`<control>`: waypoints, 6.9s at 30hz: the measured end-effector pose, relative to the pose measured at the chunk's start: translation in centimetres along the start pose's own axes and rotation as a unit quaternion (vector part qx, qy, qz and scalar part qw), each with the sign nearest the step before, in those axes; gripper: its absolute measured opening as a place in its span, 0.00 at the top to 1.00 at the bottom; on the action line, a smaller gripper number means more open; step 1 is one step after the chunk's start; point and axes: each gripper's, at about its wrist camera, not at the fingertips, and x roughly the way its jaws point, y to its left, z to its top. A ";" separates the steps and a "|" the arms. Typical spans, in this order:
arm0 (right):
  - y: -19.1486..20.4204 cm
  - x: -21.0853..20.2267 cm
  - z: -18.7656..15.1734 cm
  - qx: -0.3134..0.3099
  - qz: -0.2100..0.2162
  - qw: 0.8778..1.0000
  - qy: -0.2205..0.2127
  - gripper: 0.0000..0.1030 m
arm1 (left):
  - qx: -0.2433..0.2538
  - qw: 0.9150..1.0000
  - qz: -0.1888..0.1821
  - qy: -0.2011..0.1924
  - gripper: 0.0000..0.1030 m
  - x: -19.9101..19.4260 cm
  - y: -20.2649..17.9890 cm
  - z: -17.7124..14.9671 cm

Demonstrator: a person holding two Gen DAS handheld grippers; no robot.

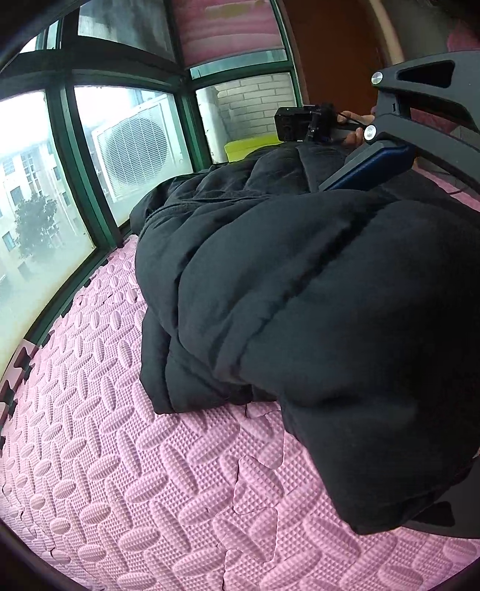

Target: Fold large clothes

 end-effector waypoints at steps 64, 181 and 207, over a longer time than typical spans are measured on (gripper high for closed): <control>6.7 -15.2 -6.9 -0.112 -0.079 0.975 -0.173 0.62 | 0.130 0.987 0.064 -0.066 0.55 -0.6 -21.7 -7.9; 5.7 -7.8 2.1 -0.077 -0.297 0.934 -0.181 0.24 | 0.336 0.888 0.304 -0.081 0.33 19.2 -34.1 -15.0; 9.4 -11.9 -12.9 -0.131 -0.374 0.888 -0.234 0.23 | 0.349 0.874 0.307 -0.142 0.25 12.0 -39.2 -25.0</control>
